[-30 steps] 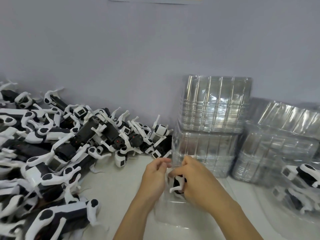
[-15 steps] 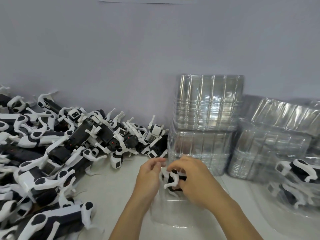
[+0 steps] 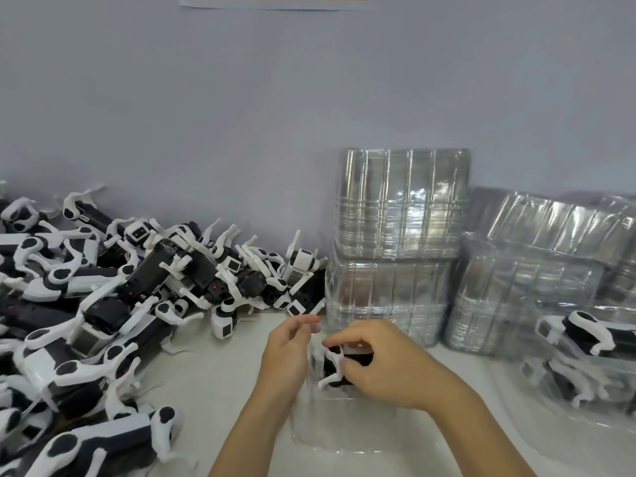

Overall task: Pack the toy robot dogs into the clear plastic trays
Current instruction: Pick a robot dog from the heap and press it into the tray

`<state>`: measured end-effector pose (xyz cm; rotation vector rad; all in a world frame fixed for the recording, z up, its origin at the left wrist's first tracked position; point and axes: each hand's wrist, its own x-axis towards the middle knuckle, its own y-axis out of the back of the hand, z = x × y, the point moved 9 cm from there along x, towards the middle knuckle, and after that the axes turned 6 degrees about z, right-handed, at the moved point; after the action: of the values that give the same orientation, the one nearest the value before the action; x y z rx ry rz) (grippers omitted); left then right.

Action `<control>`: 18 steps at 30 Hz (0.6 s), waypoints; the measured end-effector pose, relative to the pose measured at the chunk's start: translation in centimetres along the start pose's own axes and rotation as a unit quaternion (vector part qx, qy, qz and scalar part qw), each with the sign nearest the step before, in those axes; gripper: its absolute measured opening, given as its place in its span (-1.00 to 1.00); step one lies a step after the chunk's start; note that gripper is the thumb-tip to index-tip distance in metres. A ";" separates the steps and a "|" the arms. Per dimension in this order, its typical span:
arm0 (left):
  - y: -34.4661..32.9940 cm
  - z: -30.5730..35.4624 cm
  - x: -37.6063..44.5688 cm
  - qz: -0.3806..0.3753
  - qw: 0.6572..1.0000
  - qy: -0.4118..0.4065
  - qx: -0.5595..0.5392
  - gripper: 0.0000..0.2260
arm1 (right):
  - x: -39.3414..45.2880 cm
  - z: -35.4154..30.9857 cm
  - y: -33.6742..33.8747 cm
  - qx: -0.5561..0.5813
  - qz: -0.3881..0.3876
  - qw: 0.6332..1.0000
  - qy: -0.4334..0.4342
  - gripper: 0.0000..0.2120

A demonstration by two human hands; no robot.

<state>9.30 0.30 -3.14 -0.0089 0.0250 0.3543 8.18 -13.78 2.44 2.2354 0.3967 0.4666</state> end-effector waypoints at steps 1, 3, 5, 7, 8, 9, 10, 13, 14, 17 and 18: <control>0.0 -0.1 0.0 0.001 1.000 0.004 -0.004 -0.73 | 0.1 -0.1 0.0 0.001 0.013 1.000 -0.003 -0.74; -0.1 -0.2 -0.1 0.003 1.000 0.013 -0.010 -0.72 | 0.3 -0.2 -0.3 -0.017 0.040 0.999 -0.013 -0.72; -0.1 -0.3 -0.1 0.004 1.000 0.016 -0.013 -0.72 | 0.4 0.0 -0.4 -0.022 0.057 0.998 -0.029 -0.75; -0.1 -0.3 -0.1 0.002 1.000 0.015 -0.016 -0.73 | 0.4 0.6 -0.3 -0.005 0.054 0.997 -0.052 -0.79; -0.1 -0.2 -0.1 0.002 1.000 0.013 -0.012 -0.73 | 0.3 0.9 -0.2 0.003 0.046 0.997 -0.061 -0.78; 0.0 -0.2 -0.1 0.003 1.000 0.011 -0.008 -0.73 | 0.3 1.1 -0.2 0.010 0.038 0.997 -0.068 -0.76; 0.0 -0.2 -0.1 0.004 1.000 0.010 -0.006 -0.72 | 0.3 1.2 -0.2 0.014 0.034 0.997 -0.074 -0.73; -0.1 -0.2 -0.1 0.004 1.000 0.008 -0.010 -0.71 | 0.4 1.0 -0.4 0.025 0.042 0.996 -0.081 -0.73; -0.1 -0.2 -0.1 0.004 1.000 0.007 -0.009 -0.71 | 0.4 0.8 -0.6 0.023 0.047 0.995 -0.080 -0.75; 0.0 -0.1 -0.1 0.003 1.000 0.000 0.001 -0.71 | 0.4 0.5 -0.8 -0.001 0.067 0.995 -0.071 -0.72; 0.0 0.0 -0.1 0.002 1.000 -0.002 0.005 -0.72 | 0.4 0.5 -0.8 -0.002 0.073 0.995 -0.069 -0.73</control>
<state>9.17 0.22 -3.16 0.0012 0.0232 0.3581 8.69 -13.42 1.56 2.2853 0.1610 0.3840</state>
